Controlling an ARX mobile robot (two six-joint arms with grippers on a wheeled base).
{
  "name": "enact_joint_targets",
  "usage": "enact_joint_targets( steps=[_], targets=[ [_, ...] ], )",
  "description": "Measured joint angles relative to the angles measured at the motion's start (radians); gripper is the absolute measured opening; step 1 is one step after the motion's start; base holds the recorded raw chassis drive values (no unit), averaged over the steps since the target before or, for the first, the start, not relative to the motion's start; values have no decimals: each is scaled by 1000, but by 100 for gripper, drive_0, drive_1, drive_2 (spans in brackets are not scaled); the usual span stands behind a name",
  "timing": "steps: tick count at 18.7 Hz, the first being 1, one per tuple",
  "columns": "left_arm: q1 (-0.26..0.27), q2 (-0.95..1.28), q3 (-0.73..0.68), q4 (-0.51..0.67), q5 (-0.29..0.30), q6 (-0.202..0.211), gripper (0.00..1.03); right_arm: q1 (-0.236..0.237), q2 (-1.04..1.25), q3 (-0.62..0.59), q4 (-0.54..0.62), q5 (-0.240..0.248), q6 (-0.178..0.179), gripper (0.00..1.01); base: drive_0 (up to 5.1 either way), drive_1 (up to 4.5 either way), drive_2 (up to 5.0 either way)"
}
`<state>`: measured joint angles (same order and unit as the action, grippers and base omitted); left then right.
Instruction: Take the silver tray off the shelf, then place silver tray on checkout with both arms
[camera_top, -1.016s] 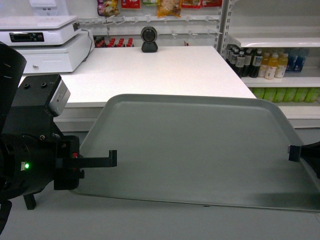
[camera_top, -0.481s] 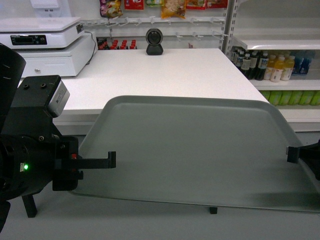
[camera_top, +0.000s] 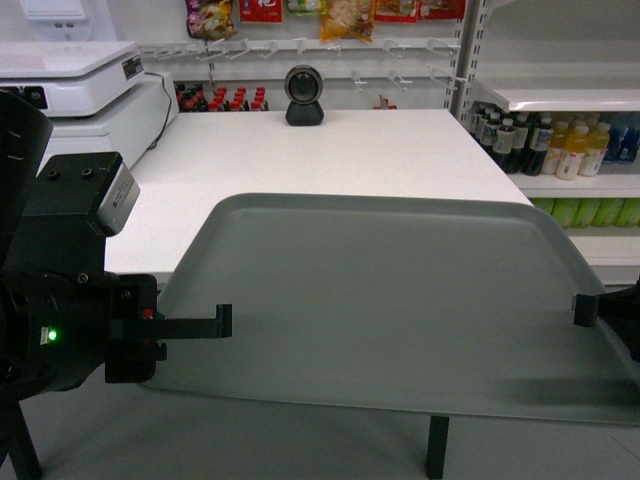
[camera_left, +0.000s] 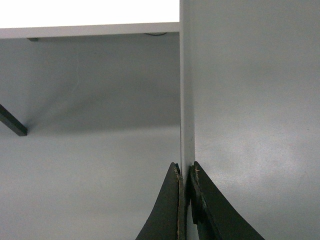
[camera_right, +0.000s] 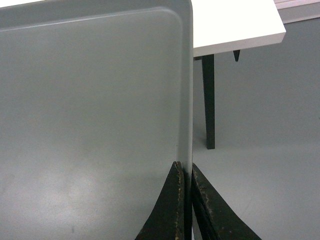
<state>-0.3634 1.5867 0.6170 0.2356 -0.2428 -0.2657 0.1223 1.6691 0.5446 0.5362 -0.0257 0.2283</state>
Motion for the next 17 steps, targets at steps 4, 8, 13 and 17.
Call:
enact_joint_targets(
  steps=[4,8,13,17],
  targets=[
    [0,0,0,2,0,0,3,0,0,0,3,0,0,3,9,428,-411],
    [0,0,0,2,1,0,3,0,0,0,1,-1,0,3,0,406,-405],
    [-2,0,0,3,1,0,3,-3,0,0,0,-1,0,3,-56,416,-371],
    [1,0,0,2,3,0,3,-4,0,0,3,-3,0,3,-259,496,-250]
  ],
)
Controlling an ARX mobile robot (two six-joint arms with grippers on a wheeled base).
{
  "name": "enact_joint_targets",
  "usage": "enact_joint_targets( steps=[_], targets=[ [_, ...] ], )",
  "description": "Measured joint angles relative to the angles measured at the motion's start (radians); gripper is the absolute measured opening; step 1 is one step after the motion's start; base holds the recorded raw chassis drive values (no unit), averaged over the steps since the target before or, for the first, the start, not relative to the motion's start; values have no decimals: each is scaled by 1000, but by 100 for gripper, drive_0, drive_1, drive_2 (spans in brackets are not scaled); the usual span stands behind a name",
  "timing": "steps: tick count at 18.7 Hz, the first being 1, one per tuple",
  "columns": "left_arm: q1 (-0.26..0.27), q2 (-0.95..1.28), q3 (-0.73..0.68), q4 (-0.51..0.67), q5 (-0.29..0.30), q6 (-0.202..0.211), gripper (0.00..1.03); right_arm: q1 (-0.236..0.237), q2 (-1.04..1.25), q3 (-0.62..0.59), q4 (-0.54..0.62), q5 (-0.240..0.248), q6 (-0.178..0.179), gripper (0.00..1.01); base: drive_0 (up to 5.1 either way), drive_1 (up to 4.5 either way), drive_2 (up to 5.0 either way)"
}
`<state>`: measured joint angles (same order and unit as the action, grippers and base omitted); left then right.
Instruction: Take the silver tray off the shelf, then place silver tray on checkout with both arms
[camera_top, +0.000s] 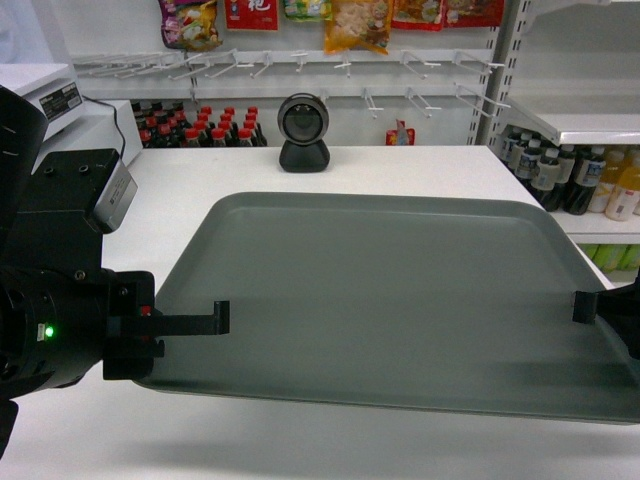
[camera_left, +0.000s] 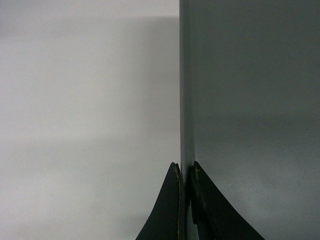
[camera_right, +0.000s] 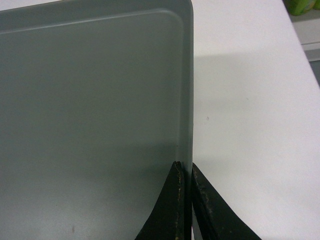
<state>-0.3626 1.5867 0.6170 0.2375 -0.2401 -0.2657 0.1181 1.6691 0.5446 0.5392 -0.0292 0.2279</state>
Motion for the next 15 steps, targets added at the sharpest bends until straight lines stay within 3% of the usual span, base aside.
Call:
enact_joint_targets(
  steps=[1,10,11,12,14,15],
  targets=[
    [3,0,0,-2,0,0,3,1,0,0,-1,-1,0,3,-259,496,-250],
    [-1,2,3,-13,-8,-6,3,0,0,1,-1,0,0,3,-7,-7,-7],
    [-31,34,81,-183,-135,-75,3,5,1,17,-26,-65,-40,3,0,0,0],
    [-33,74,129,-229,-195,-113,4,23,21,57,-42,-74,-54,3,0,0,0],
    [-6,158,217,-182,-226,-127,4,41,89,163,-8,-62,-73,3,0,0,0],
    [25,227,310,-146,-227,-109,4,55,163,257,8,-33,-82,3,0,0,0]
  ],
)
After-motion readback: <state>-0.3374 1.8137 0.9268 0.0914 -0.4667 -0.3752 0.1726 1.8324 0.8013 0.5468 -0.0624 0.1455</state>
